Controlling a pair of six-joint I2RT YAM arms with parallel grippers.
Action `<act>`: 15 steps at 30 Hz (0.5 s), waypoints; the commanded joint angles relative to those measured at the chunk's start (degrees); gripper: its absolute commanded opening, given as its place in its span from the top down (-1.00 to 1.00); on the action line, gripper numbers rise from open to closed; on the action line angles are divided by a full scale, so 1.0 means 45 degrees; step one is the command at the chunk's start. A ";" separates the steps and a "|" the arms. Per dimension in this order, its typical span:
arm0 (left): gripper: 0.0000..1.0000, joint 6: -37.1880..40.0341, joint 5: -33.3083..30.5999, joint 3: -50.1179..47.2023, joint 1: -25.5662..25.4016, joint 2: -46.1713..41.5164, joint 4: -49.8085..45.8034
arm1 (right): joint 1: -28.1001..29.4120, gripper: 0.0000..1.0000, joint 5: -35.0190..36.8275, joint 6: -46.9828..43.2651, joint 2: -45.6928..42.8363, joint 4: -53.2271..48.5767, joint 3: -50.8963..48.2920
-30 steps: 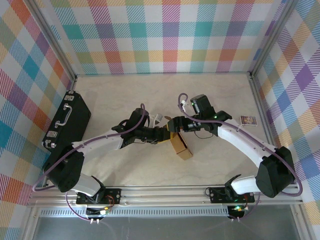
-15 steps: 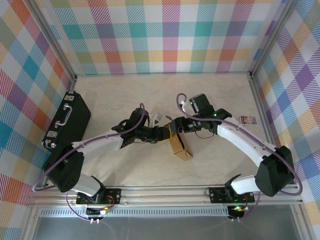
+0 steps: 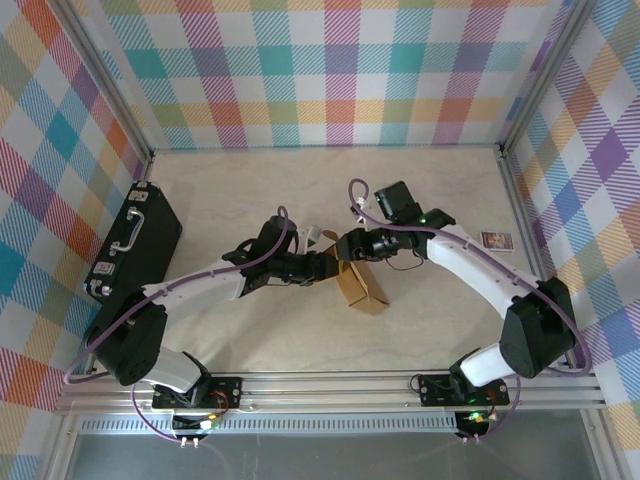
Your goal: Fold the paper box
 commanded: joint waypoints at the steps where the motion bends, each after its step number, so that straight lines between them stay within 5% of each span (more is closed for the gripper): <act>1: 0.15 0.0573 0.0225 0.0889 -0.0263 -0.1385 0.1999 | 0.0461 0.09 -0.1867 0.0879 0.0743 0.0340 0.0114; 15: 0.08 0.1419 -0.0838 0.0835 -0.0259 -0.1820 0.0180 | 0.0441 0.09 -0.2493 0.1132 0.2045 0.0531 0.0901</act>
